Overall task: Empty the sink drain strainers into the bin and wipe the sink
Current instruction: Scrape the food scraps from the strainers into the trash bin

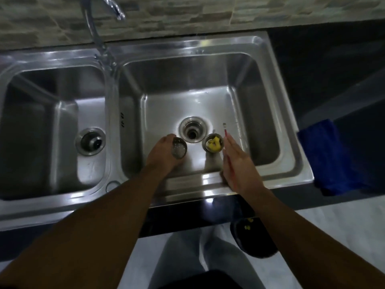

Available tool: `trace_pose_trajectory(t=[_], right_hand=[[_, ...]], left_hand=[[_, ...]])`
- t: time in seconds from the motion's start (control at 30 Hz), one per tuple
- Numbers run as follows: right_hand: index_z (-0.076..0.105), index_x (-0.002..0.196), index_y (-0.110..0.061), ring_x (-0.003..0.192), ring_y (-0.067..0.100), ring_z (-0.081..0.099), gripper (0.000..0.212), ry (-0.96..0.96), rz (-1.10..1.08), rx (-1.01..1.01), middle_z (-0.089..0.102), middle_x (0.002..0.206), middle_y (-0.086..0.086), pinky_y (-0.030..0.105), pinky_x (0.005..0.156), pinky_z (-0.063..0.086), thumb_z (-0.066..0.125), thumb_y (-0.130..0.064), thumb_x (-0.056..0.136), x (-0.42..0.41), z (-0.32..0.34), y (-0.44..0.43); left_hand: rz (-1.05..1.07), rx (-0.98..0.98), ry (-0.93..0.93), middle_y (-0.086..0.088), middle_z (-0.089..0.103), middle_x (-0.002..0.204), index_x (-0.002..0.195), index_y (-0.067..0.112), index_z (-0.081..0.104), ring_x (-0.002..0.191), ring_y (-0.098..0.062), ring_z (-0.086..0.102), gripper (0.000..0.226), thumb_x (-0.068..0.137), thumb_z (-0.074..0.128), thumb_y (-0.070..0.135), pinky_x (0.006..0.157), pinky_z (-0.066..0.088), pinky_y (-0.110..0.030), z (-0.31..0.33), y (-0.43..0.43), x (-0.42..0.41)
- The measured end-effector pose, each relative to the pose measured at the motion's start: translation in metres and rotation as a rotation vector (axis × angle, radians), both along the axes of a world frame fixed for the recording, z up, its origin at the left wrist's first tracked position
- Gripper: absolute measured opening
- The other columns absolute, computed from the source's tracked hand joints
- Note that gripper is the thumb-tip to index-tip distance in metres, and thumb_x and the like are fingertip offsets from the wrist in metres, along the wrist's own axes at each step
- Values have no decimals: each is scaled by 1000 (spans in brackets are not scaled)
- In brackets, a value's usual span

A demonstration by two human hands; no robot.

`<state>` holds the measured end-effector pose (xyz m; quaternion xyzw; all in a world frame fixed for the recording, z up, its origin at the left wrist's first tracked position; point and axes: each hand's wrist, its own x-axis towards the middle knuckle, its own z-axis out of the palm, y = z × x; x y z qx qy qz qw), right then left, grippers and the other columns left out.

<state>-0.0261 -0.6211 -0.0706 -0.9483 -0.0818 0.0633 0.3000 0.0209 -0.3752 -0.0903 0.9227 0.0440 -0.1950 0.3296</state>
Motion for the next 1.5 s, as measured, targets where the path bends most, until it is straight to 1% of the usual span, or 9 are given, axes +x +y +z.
trace_pose_trajectory(t=[0.13, 0.3, 0.47, 0.7, 0.87, 0.97, 1.03, 1.13, 1.5], right_hand=[[25, 157, -17, 132, 31, 53, 54, 33, 26, -16, 24, 165, 0, 44, 109, 45, 35, -24, 104, 1, 2, 1], [21, 158, -23, 109, 26, 66, 53, 67, 39, -25, 26, 163, -8, 43, 98, 53, 32, -29, 106, 2, 6, 4], [23, 157, -20, 124, 28, 59, 54, 92, 43, -55, 22, 164, -8, 42, 110, 46, 34, -28, 105, 3, 6, 5], [19, 158, -26, 105, 21, 68, 55, 140, 22, -69, 20, 164, -10, 42, 98, 55, 30, -34, 105, 3, 5, 5], [32, 154, -17, 135, 23, 51, 51, 74, 20, 3, 31, 162, -1, 41, 113, 43, 35, -24, 104, 4, 6, 2], [36, 152, -16, 117, 27, 65, 53, 78, -18, 41, 36, 159, 3, 44, 100, 54, 30, -31, 102, 5, 9, -4], [39, 150, -15, 104, 27, 70, 53, 77, -30, -3, 37, 158, 4, 44, 89, 59, 29, -32, 101, 5, 9, -14], [40, 148, -13, 107, 25, 69, 50, 79, -33, -83, 35, 159, 4, 43, 90, 59, 30, -30, 102, 3, 8, -27], [42, 148, -15, 92, 26, 73, 48, 6, -16, -66, 38, 158, 3, 41, 79, 62, 36, -30, 103, 1, 7, -26]], left_hand=[[19, 85, 68, -14, 55, 137, 138, 12, 48, 126, -33, 52, 77, 71, 86, 22, 103, 45, -39, -19, 4, 13], [62, 136, 126, -15, 56, 133, 133, 13, 48, 120, -35, 55, 76, 69, 88, 24, 101, 48, -44, -33, 7, 18], [92, 130, 174, -15, 53, 134, 135, 15, 45, 120, -36, 54, 81, 68, 89, 23, 100, 48, -43, -40, 6, 18], [116, 131, 209, -16, 52, 135, 138, 16, 43, 122, -37, 53, 83, 69, 88, 29, 99, 48, -42, -48, 2, 21], [47, 204, 279, -13, 30, 158, 155, 13, 23, 142, -34, 36, 100, 78, 81, 40, 114, 37, -43, -51, 4, 23], [-10, 253, 236, -10, 14, 166, 158, 14, 16, 151, -31, 20, 102, 81, 75, 48, 121, 27, -43, -51, -2, 28], [-65, 258, 123, -8, 17, 165, 157, 14, 21, 152, -26, 19, 95, 83, 73, 47, 122, 25, -40, -51, -12, 33], [-142, 187, 22, -4, 26, 163, 154, 19, 29, 150, -22, 24, 87, 83, 74, 41, 120, 28, -37, -52, -35, 40], [-246, -3, 146, -7, 29, 159, 154, 18, 24, 144, -28, 31, 110, 67, 91, 27, 112, 38, -44, -79, -101, 53]])
